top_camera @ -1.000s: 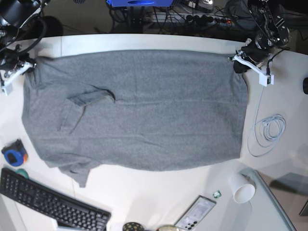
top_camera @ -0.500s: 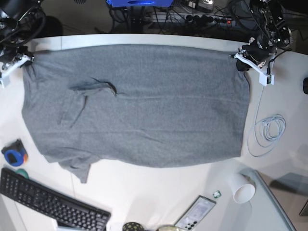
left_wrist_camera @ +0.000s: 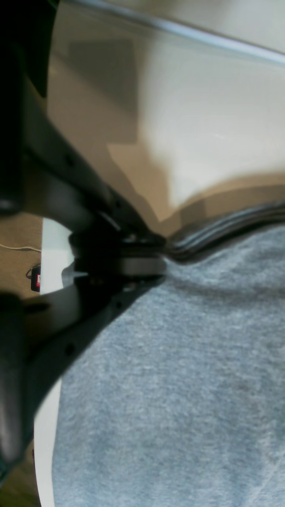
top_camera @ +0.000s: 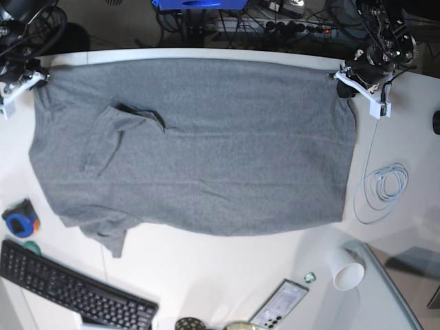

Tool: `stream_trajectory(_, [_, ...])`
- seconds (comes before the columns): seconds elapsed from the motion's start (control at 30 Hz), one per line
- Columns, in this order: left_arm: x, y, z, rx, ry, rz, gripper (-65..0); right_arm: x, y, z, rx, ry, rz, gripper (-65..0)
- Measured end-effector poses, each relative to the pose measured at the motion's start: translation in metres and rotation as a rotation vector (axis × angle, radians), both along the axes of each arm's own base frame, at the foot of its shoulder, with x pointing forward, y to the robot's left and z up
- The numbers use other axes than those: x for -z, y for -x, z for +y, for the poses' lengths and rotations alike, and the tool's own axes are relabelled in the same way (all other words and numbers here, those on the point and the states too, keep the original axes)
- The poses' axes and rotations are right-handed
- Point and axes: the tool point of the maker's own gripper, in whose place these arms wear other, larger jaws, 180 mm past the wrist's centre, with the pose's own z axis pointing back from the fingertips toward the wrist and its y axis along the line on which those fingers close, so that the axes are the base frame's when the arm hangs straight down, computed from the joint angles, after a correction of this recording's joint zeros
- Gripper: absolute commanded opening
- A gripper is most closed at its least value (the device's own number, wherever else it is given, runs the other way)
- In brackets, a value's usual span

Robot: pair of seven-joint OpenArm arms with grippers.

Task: Layout the t-shirt on the table in an organized manner, then fold the t-shirt properly
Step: 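Lift the grey shirt edge with both grippers and drag it taut, then lower the shirt edge and open both grippers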

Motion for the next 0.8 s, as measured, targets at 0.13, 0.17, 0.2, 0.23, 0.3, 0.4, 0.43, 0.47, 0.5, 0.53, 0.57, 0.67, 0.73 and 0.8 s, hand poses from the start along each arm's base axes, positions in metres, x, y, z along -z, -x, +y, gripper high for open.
stream_trajectory(0.13, [0.0, 0.0, 0.0, 0.0, 0.0, 0.0, -65.0, 0.0, 0.0, 0.0, 0.0, 0.0, 0.001, -64.2])
stream_trajectory(0.17, [0.0, 0.0, 0.0, 0.0, 0.0, 0.0, -65.0, 0.0, 0.0, 0.0, 0.0, 0.0, 0.001, -64.2])
stream_trajectory(0.2, [0.0, 0.0, 0.0, 0.0, 0.0, 0.0, -65.0, 0.0, 0.0, 0.0, 0.0, 0.0, 0.001, -64.2])
stream_trajectory(0.23, [0.0, 0.0, 0.0, 0.0, 0.0, 0.0, -65.0, 0.0, 0.0, 0.0, 0.0, 0.0, 0.001, -64.2])
stream_trajectory(0.3, [0.0, 0.0, 0.0, 0.0, 0.0, 0.001, -65.0, 0.0, 0.001, 0.0, -0.001, 0.0, 0.003, -64.2])
stream_trajectory(0.4, [0.0, 0.001, -0.001, -0.001, 0.001, 0.001, -65.0, 0.0, 0.001, 0.0, -0.001, 0.0, 0.003, -64.2])
stream_trajectory(0.43, [0.001, 0.002, 0.0, -0.001, 0.0, 0.001, -65.0, 0.0, 0.001, 0.0, -0.001, 0.0, 0.003, -64.2])
stream_trajectory(0.47, [0.001, 0.004, 0.0, -0.001, 0.0, 0.003, -65.0, 0.0, 0.001, 0.0, -0.001, 0.0, 0.004, -64.2])
stream_trajectory(0.5, [0.0, 0.004, 0.0, 0.0, -0.003, 0.002, -65.0, 0.0, 0.001, 0.0, -0.001, 0.0, 0.003, -64.2])
stream_trajectory(0.53, [-0.001, 0.005, 0.0, 0.003, -0.007, 0.004, -65.0, 0.001, 0.003, 0.0, 0.0, 0.0, 0.006, -64.2])
stream_trajectory(0.57, [-0.001, 0.007, 0.001, 0.005, -0.012, 0.008, -65.0, 0.001, 0.005, 0.0, 0.001, -0.001, 0.009, -64.2])
stream_trajectory(0.67, [-0.001, 0.01, 0.0, 0.006, -0.012, 0.014, -65.0, -0.003, 0.011, -0.003, -0.007, 0.021, 0.016, -64.2])
stream_trajectory(0.73, [0.0, 0.011, 0.0, 0.006, -0.011, 0.016, -65.0, -0.007, 0.012, -0.006, -0.014, 0.039, 0.012, -64.2])
stream_trajectory(0.8, [0.0, 0.011, 0.0, 0.006, -0.011, 0.015, -65.0, -0.008, 0.01, -0.004, -0.014, 0.04, 0.006, -64.2])
